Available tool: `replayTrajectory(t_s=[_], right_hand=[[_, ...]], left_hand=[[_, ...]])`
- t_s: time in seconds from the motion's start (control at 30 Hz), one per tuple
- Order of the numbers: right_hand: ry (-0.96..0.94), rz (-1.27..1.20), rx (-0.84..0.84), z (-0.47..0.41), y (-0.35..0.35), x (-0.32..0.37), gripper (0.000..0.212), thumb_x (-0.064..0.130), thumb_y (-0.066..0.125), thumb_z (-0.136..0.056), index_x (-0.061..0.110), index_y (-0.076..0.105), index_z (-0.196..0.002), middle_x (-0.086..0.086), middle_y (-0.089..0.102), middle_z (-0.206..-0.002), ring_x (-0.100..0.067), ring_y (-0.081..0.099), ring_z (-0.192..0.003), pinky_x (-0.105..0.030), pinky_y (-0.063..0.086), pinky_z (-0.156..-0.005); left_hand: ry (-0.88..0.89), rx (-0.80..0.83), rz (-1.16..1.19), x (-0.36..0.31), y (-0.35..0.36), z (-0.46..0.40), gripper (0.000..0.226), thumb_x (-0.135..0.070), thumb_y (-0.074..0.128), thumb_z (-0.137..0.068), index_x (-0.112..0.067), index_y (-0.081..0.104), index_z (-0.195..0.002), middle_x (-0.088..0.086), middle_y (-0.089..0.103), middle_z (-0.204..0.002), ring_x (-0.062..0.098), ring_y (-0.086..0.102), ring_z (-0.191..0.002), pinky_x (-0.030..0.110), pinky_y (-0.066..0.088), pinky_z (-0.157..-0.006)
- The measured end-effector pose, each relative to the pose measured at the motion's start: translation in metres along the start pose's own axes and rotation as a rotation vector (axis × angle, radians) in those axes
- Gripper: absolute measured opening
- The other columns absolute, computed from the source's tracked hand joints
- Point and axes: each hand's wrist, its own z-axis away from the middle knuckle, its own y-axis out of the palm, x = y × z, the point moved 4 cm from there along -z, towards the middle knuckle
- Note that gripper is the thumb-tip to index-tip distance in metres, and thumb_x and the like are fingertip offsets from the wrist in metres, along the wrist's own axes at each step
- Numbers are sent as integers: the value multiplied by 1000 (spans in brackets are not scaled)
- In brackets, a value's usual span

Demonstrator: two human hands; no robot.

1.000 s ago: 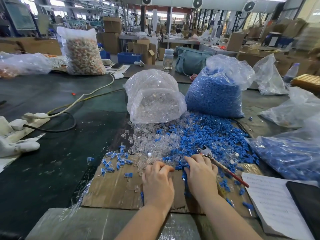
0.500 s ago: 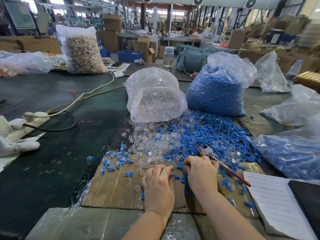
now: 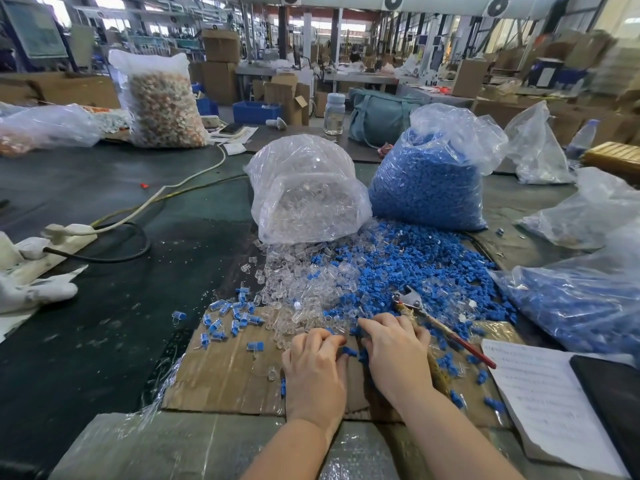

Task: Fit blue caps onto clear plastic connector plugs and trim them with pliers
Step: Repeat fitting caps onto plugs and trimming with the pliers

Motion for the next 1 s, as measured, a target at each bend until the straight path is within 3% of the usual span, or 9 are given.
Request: replayTrajectory(t_s=[0.13, 0.23, 0.3, 0.37, 0.53, 0.6, 0.8, 1.0], right_hand=[[-8, 0, -21, 4, 3, -1, 28, 27, 40, -98, 36, 53, -121, 14, 53, -120, -15, 41, -116, -41, 23, -99], [-16, -12, -116, 11, -2, 2, 15, 18, 63, -86, 28, 66, -97, 9, 63, -98, -21, 56, -97, -43, 36, -88], [-20, -54, -227, 16, -3, 1, 20, 9, 80, -68, 23, 70, -80, 6, 66, -81, -23, 61, -78, -43, 46, -75], [-22, -76, -261, 19, -2, 2, 23, 7, 83, -63, 21, 70, -76, 5, 66, -77, -23, 61, -73, -43, 47, -72], [15, -116, -292, 17, -1, 0, 17, 4, 76, -73, 19, 70, -74, 5, 65, -76, -23, 58, -77, -37, 32, -77], [29, -124, -280, 16, -1, -1, 14, 5, 72, -77, 19, 70, -77, 4, 65, -77, -24, 57, -79, -38, 34, -77], [34, -21, -93, 11, 3, -1, 20, 24, 44, -97, 33, 61, -102, 14, 61, -101, -13, 45, -103, -34, 20, -88], [42, -161, -121, 9, -7, 1, 13, 26, 54, -93, 28, 63, -102, 12, 62, -99, -13, 45, -101, -33, 31, -90]], left_hand=[[5, 2, -7, -1, 0, 0, 30, -39, 42, -95, -36, 51, -124, -18, 43, -119, 7, 27, -112, 20, 15, -93], [10, -5, -13, -2, -1, 1, 29, -37, 46, -94, -35, 54, -122, -17, 45, -119, 10, 30, -114, 23, 17, -94], [13, -13, -4, -3, -2, 1, 29, -35, 49, -93, -34, 55, -121, -16, 46, -118, 11, 31, -114, 24, 18, -95], [17, -21, 3, -4, -3, 1, 29, -34, 50, -93, -33, 56, -121, -15, 47, -118, 11, 32, -114, 25, 20, -96], [13, -29, 12, -3, -3, 2, 30, -37, 48, -93, -33, 53, -123, -16, 45, -118, 9, 30, -113, 23, 18, -95], [13, -20, -5, -3, -3, 2, 31, -40, 45, -94, -36, 51, -124, -18, 42, -118, 7, 26, -112, 21, 15, -94], [23, -15, 10, -2, -1, 2, 31, -39, 45, -94, -35, 51, -124, -18, 43, -119, 7, 26, -112, 21, 14, -95], [44, -70, 79, -3, -5, 2, 30, -37, 55, -90, -29, 58, -118, -13, 49, -117, 10, 34, -114, 22, 15, -95]])
